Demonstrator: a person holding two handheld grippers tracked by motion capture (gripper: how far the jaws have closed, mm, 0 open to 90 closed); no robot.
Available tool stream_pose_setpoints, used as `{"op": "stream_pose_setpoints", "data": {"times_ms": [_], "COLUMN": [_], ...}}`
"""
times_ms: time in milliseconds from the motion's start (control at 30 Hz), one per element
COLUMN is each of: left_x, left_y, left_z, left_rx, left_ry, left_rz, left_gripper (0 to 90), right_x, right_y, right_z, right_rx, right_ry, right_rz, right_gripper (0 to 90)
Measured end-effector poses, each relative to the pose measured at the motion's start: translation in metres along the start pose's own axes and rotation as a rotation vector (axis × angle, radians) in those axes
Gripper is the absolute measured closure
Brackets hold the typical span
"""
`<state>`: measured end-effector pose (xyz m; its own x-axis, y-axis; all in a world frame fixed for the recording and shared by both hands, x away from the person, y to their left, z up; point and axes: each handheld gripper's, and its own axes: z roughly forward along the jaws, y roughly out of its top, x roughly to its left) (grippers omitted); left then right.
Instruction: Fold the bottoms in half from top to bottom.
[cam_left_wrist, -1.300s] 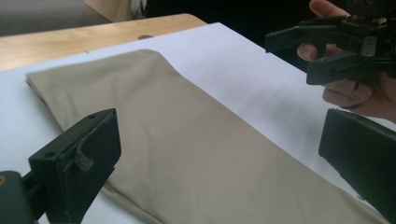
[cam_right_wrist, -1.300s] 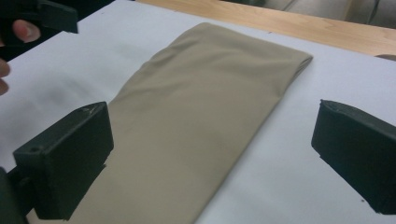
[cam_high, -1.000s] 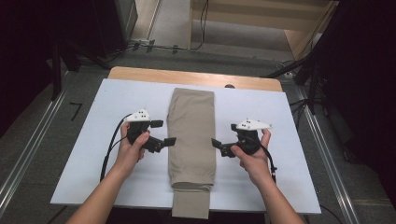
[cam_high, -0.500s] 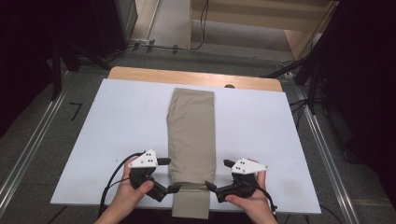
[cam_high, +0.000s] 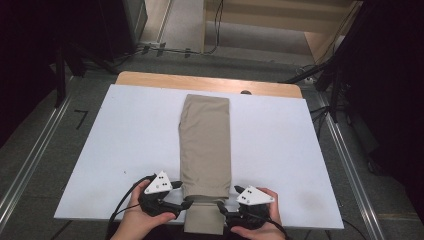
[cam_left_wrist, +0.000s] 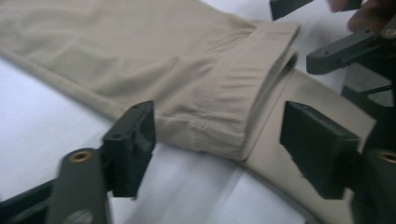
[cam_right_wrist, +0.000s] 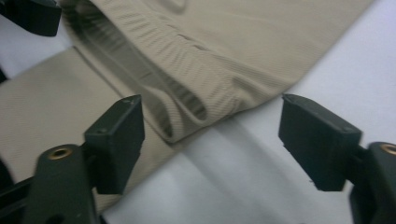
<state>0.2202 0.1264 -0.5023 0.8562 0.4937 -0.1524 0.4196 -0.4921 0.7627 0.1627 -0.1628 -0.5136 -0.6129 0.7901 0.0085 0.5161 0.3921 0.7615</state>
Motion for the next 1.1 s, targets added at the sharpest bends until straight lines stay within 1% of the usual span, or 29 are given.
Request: {"op": "stream_pose_setpoints", "data": {"times_ms": [67, 133, 167, 267, 333, 400, 500, 600, 667, 767, 800, 867, 900, 933, 1033, 1067, 1100], "left_x": [0.002, 0.005, 0.005, 0.005, 0.005, 0.004, 0.002, 0.001, 0.001, -0.001, -0.001, 0.000, 0.000, 0.001, 0.002, 0.001, 0.001], "left_y": [0.000, 0.000, 0.000, 0.000, 0.001, 0.001, 0.001, 0.000, -0.001, -0.002, -0.002, -0.002, -0.002, -0.002, -0.002, -0.002, -0.002], "left_z": [-0.001, -0.002, -0.003, -0.004, -0.004, -0.004, -0.003, -0.002, -0.001, 0.001, 0.001, 0.001, 0.001, 0.001, 0.000, 0.000, 0.000], "left_rx": [-0.004, -0.016, -0.021, -0.040, -0.045, -0.041, -0.031, -0.027, -0.026, -0.016, -0.016, -0.014, -0.014, -0.014, -0.015, -0.013, -0.012], "left_ry": [0.032, 0.041, 0.038, 0.013, -0.005, 0.000, 0.007, 0.015, 0.017, 0.020, 0.022, 0.017, 0.018, 0.017, 0.011, 0.013, 0.015], "left_rz": [-0.011, -0.024, -0.023, -0.020, -0.014, -0.004, 0.012, 0.019, 0.022, 0.039, 0.039, 0.040, 0.039, 0.038, 0.036, 0.038, 0.043], "left_gripper": [37.5, 40.7, 43.1, 53.4, 60.7, 64.5, 67.2, 68.9, 71.2, 73.6, 74.7, 77.3, 79.4, 80.5, 83.0, 84.0, 84.5], "right_x": [-0.002, -0.005, -0.006, -0.008, -0.008, -0.008, -0.008, -0.008, -0.007, -0.006, -0.004, -0.003, -0.002, -0.002, -0.003, -0.002, -0.002], "right_y": [0.000, 0.000, 0.000, 0.001, 0.001, 0.000, 0.000, 0.000, -0.001, -0.003, -0.004, -0.004, -0.005, -0.005, -0.005, -0.005, -0.004], "right_z": [-0.001, -0.002, -0.004, -0.006, -0.006, -0.005, -0.003, -0.002, -0.001, 0.002, 0.004, 0.006, 0.008, 0.009, 0.009, 0.010, 0.010], "right_rx": [-0.012, -0.035, -0.046, -0.066, -0.069, -0.075, -0.068, -0.064, -0.054, -0.036, -0.029, -0.015, -0.007, 0.004, 0.006, 0.005, 0.008], "right_ry": [-0.020, 0.000, 0.007, 0.013, 0.014, 0.022, 0.031, 0.040, 0.040, 0.042, 0.040, 0.037, 0.029, 0.023, 0.052, 0.060, 0.056], "right_rz": [-0.005, 0.007, 0.002, 0.004, 0.000, -0.014, -0.019, -0.027, -0.043, -0.059, -0.059, -0.075, -0.084, -0.083, -0.070, -0.069, -0.072], "right_gripper": [33.4, 41.9, 45.9, 52.7, 55.0, 58.6, 61.7, 64.1, 64.2, 64.4, 64.5, 66.3, 68.3, 70.2, 83.8, 85.6, 86.3]}}
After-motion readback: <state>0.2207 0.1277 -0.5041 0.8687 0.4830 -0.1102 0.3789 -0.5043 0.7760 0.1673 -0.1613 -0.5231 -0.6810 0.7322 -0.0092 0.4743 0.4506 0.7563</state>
